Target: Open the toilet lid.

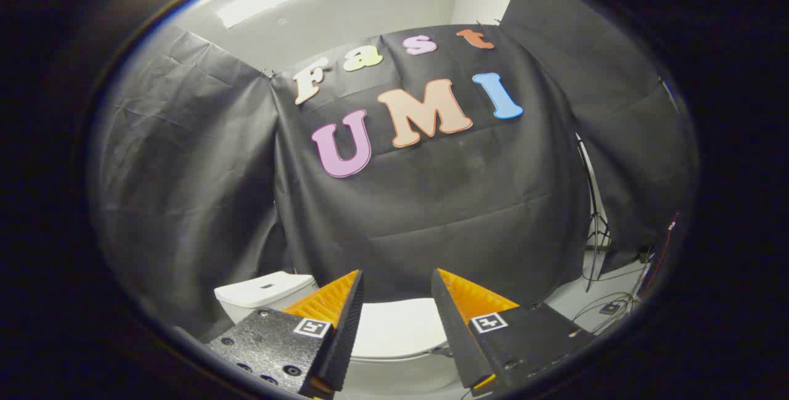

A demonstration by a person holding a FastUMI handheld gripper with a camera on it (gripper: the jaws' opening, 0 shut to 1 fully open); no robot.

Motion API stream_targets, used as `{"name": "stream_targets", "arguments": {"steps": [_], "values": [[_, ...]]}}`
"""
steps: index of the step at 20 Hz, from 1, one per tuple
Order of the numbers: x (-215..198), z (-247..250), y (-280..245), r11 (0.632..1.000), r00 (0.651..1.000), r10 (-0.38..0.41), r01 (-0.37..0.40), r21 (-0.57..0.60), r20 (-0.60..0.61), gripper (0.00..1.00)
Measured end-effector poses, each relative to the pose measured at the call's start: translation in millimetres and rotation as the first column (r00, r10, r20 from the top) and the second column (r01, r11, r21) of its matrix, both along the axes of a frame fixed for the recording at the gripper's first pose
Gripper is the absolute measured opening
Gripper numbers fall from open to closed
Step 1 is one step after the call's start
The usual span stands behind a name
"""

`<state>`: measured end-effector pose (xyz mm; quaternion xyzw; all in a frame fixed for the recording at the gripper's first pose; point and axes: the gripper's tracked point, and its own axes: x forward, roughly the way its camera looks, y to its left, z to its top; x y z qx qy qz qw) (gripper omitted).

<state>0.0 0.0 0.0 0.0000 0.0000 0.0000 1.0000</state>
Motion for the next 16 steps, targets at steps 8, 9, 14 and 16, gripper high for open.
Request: {"name": "stream_targets", "arguments": {"steps": [8, 9, 14, 16], "values": [[-0.9, -2.9, -5.0, 0.999, 1.000, -0.012, 0.012, 0.032, -0.001, 0.68], [-1.0, -2.5, -5.0, 0.999, 1.000, -0.012, 0.012, 0.035, 0.000, 0.68], [-1.9, -1.6, -6.5, 0.999, 1.000, -0.013, 0.013, 0.043, 0.008, 0.68], [-2.2, -1.3, -6.8, 0.999, 1.000, -0.014, 0.014, 0.044, 0.010, 0.68]]}}
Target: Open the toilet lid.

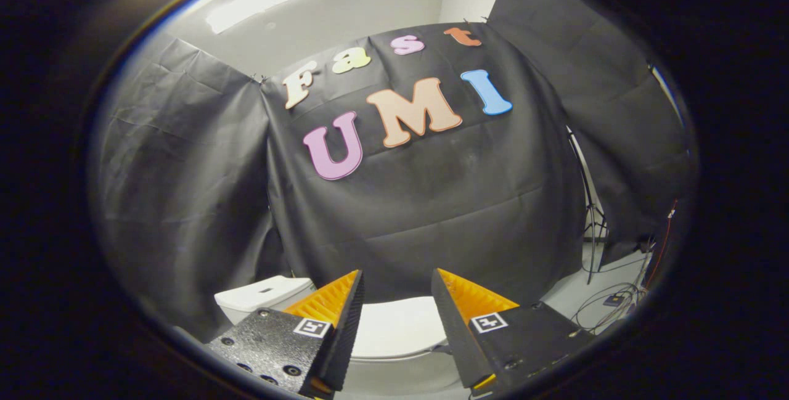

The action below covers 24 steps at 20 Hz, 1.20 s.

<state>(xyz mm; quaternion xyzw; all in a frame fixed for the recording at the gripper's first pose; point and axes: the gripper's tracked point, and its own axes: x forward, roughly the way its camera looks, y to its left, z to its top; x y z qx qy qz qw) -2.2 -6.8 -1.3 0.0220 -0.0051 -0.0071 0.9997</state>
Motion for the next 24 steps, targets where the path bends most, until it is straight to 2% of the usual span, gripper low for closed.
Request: {"name": "stream_targets", "arguments": {"steps": [7, 12, 15, 18, 24], "values": [[1, -3, -6, 0.999, 1.000, -0.008, 0.008, 0.036, 0.009, 0.68], [7, -10, -24, 0.985, 0.998, -0.055, 0.048, 0.165, 0.042, 0.68], [11, -24, -39, 0.963, 0.994, -0.100, 0.085, 0.255, 0.048, 0.62], [15, -39, -52, 0.930, 0.990, -0.137, 0.117, 0.349, 0.033, 0.63], [27, -72, -76, 0.829, 0.979, -0.196, 0.135, 0.543, 0.056, 0.62]]}}
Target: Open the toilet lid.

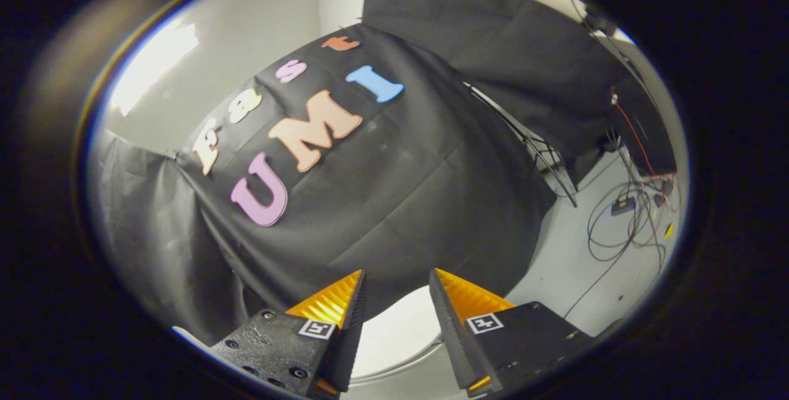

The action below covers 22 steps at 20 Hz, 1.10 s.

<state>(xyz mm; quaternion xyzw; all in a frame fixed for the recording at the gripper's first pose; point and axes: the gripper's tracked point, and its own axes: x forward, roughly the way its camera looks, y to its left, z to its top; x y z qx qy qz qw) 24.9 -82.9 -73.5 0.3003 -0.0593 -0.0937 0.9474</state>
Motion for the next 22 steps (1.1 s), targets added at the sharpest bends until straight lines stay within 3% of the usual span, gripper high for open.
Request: {"name": "stream_targets", "arguments": {"steps": [6, 11, 22], "values": [[23, -70, -7, 0.974, 0.998, -0.050, 0.055, 0.219, -0.027, 0.62], [42, -135, -14, 0.937, 0.986, -0.082, 0.125, 0.327, -0.142, 0.62], [102, -179, -42, 0.866, 0.992, -0.037, 0.092, 0.491, -0.121, 0.62]]}}
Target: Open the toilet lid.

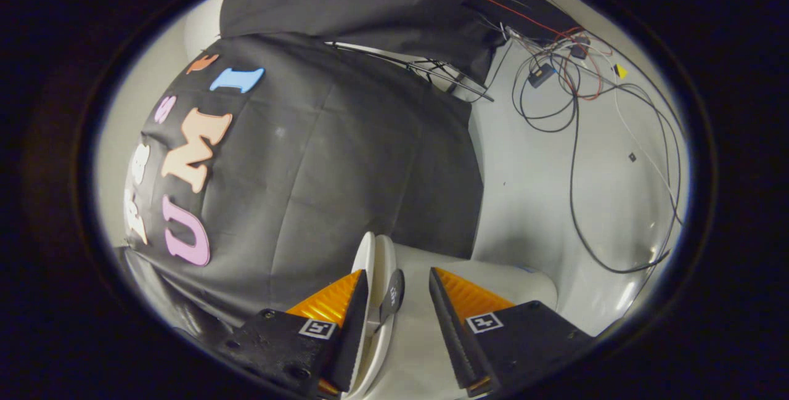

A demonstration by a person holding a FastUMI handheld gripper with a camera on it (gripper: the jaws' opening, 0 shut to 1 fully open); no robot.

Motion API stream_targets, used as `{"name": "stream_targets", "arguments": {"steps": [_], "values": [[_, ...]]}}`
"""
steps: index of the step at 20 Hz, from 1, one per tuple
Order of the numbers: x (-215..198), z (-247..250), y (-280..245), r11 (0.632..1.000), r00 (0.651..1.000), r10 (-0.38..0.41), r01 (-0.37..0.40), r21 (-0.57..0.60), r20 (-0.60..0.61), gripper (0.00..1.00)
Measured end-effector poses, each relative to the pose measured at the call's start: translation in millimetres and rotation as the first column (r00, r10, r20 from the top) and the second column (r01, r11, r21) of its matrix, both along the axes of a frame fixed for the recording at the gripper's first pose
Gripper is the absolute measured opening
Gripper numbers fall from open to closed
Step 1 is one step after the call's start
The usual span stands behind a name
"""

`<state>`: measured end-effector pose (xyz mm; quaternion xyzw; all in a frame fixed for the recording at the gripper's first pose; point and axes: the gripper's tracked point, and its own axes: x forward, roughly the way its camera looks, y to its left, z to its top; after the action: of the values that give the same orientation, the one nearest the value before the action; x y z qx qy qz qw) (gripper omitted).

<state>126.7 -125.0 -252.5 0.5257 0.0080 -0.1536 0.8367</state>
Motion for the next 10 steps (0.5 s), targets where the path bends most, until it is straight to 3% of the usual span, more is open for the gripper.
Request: {"name": "stream_targets", "arguments": {"steps": [3, 8, 10], "values": [[10, 1, -2, 1.000, 0.999, 0.021, -0.022, 0.019, 0.032, 0.59], [17, 6, -5, 0.996, 0.998, 0.016, -0.022, 0.089, 0.066, 0.29], [19, 4, -5, 0.991, 0.997, 0.016, -0.026, 0.135, 0.075, 0.09]]}}
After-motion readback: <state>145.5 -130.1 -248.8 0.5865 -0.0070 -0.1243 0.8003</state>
